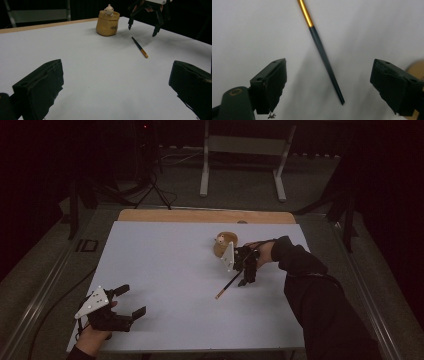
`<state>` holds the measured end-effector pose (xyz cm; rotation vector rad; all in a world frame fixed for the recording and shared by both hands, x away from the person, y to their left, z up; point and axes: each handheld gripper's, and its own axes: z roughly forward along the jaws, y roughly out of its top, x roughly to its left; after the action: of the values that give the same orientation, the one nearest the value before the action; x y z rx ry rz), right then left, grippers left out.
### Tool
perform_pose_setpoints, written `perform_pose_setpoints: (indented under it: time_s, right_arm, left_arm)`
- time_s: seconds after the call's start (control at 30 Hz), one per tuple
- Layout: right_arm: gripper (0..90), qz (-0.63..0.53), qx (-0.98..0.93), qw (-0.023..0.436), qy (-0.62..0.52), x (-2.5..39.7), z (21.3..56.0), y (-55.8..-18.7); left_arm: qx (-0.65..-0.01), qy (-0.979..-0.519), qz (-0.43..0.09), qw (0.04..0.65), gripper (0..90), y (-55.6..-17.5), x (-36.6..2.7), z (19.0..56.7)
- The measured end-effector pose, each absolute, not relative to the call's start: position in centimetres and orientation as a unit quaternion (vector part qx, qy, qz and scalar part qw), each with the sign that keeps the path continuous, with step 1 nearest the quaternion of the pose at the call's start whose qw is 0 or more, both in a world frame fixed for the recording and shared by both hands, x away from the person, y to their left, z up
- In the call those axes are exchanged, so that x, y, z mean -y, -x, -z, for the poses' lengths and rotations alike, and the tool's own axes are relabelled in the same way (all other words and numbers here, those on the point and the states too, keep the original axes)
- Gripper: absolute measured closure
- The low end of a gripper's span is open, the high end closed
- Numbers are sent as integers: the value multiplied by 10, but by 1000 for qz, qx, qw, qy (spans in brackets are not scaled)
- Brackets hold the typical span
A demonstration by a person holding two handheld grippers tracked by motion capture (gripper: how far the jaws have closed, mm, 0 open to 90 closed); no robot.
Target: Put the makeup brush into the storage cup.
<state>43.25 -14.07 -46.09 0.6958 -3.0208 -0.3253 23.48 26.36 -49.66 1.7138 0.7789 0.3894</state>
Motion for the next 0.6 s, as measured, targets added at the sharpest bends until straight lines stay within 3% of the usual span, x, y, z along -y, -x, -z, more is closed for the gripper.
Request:
perform_pose_setpoints:
  time_s: [0.1,0.2,0.47,0.6]
  right_arm:
    - [144,99,967,18,-233,134,464,-429]
    - [272,105,963,33,-245,129,462,-427]
    - [440,129,943,32,-306,117,459,-416]
    - [457,130,938,34,-319,112,461,-411]
  left_arm:
    - [-335,-730,-165,573,7,-235,-264,497]
    - [-334,-732,-166,571,7,-235,-264,497]
    - [-333,-733,-163,570,7,-235,-264,498]
    - [-333,-733,-164,570,15,-235,-264,498]
